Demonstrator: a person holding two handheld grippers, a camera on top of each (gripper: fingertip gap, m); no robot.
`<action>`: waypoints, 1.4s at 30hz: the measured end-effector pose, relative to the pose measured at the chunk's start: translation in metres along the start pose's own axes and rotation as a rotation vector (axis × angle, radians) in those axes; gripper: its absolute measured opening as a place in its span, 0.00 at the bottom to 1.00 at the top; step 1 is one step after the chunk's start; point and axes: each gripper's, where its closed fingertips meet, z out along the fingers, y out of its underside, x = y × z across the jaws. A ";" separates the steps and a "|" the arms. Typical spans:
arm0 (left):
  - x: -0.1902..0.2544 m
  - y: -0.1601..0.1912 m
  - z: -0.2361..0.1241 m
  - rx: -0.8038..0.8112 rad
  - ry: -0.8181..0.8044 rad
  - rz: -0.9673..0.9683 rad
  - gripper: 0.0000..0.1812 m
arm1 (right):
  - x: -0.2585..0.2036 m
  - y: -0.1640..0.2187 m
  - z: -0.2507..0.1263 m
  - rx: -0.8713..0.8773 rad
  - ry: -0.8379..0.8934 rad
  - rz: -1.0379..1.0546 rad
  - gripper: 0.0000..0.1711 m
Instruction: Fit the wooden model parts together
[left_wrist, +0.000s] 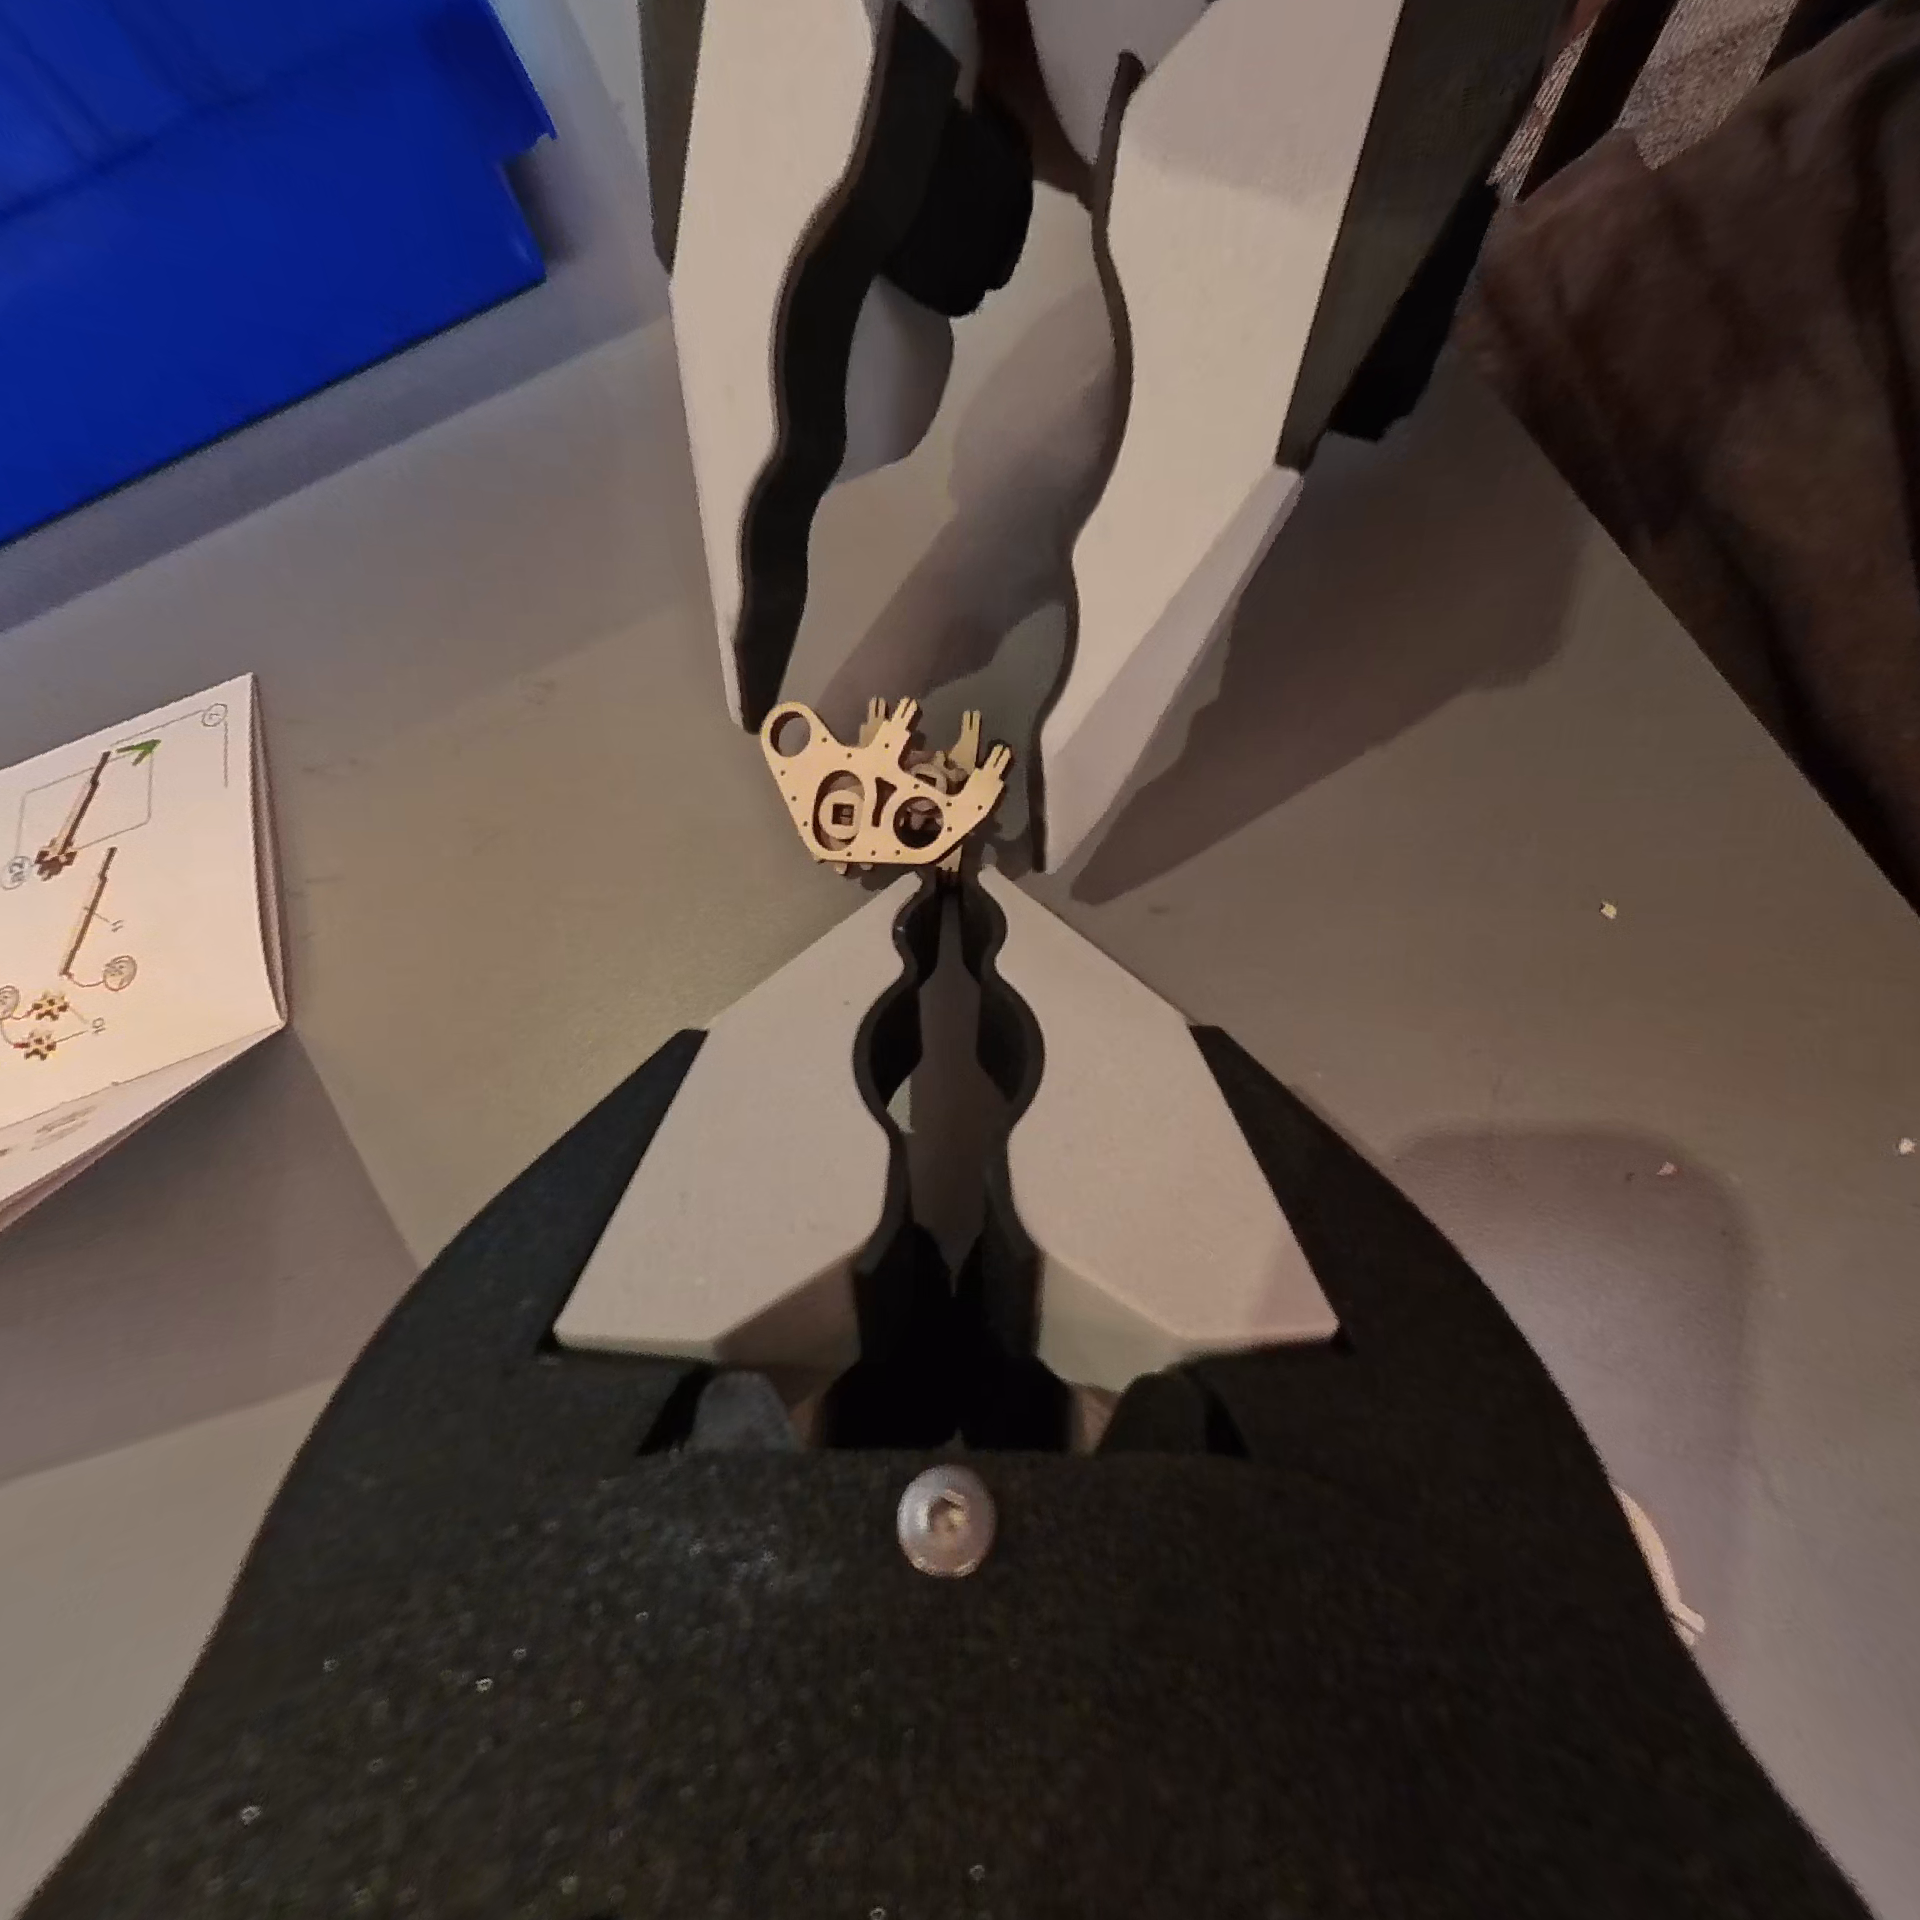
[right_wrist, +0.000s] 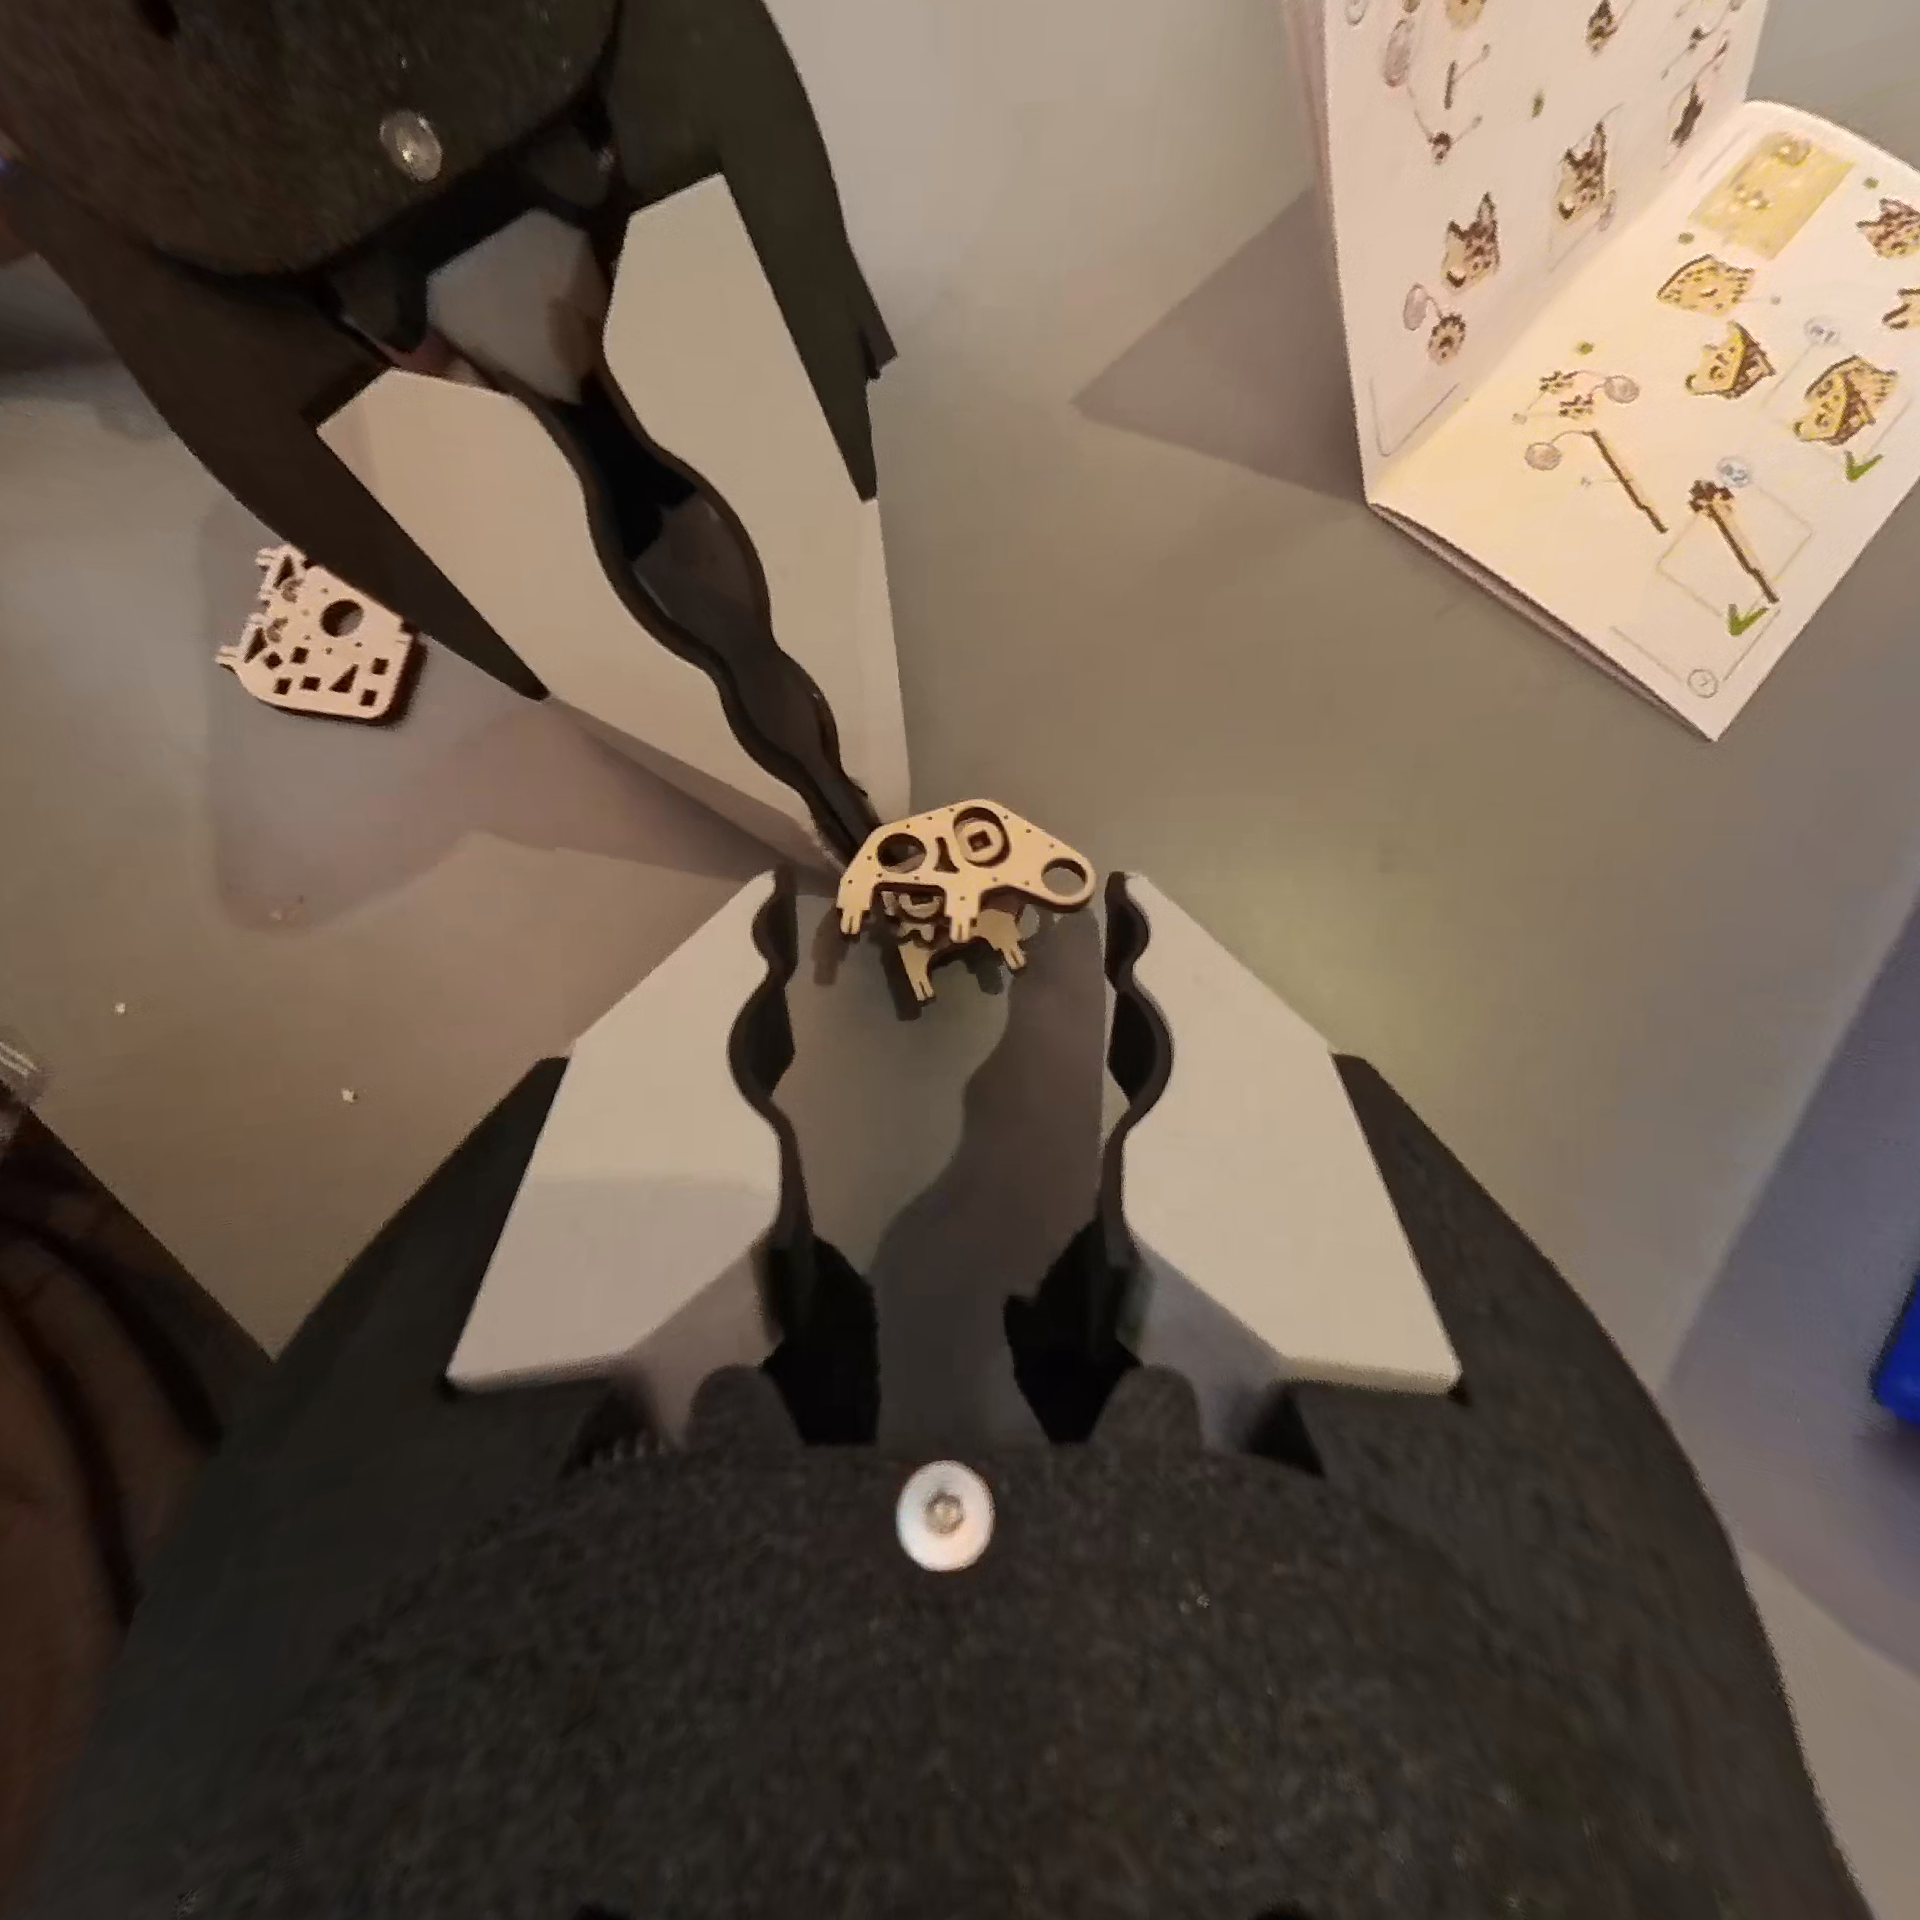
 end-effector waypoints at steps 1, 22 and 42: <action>0.000 0.000 0.000 0.000 0.000 0.001 0.00 | 0.001 0.000 0.001 -0.007 0.004 -0.010 0.34; 0.001 0.000 0.000 0.001 0.007 0.001 0.01 | 0.004 -0.006 -0.009 0.165 -0.140 -0.346 0.28; 0.002 0.000 0.000 0.001 0.010 0.000 0.01 | 0.004 0.002 0.000 0.088 -0.119 -0.421 0.30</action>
